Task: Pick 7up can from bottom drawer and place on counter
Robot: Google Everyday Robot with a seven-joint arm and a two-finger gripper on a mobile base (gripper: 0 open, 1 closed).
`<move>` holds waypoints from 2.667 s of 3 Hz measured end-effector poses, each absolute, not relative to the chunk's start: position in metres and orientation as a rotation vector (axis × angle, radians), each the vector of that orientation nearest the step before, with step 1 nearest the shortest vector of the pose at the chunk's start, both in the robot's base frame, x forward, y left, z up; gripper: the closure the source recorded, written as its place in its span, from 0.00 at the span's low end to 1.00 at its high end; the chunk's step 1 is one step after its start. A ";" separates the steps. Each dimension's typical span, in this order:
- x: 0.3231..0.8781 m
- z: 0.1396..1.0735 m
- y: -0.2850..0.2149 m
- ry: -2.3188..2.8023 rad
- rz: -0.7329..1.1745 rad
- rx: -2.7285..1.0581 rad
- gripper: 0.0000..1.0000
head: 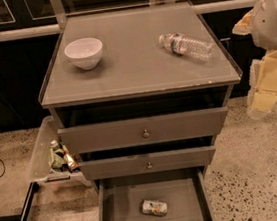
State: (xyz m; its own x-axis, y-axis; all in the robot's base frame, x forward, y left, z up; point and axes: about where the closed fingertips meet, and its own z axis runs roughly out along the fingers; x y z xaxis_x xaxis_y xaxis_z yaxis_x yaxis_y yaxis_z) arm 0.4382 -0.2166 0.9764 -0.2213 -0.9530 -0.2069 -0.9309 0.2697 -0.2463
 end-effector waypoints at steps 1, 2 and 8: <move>0.438 0.976 -0.217 2.231 -0.099 -1.723 0.00; 0.450 0.976 -0.215 2.225 -0.078 -1.689 0.00; 0.459 0.688 -0.160 2.264 0.295 -1.716 0.00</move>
Offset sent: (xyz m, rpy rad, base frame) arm 0.0259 0.0023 -0.0053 0.0623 -0.0039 -0.0288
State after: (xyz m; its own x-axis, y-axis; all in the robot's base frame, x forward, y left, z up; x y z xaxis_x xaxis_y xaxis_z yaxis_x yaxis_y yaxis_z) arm 0.4585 -0.1604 0.6879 -0.2520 -0.9043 -0.3446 -0.9624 0.2716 -0.0090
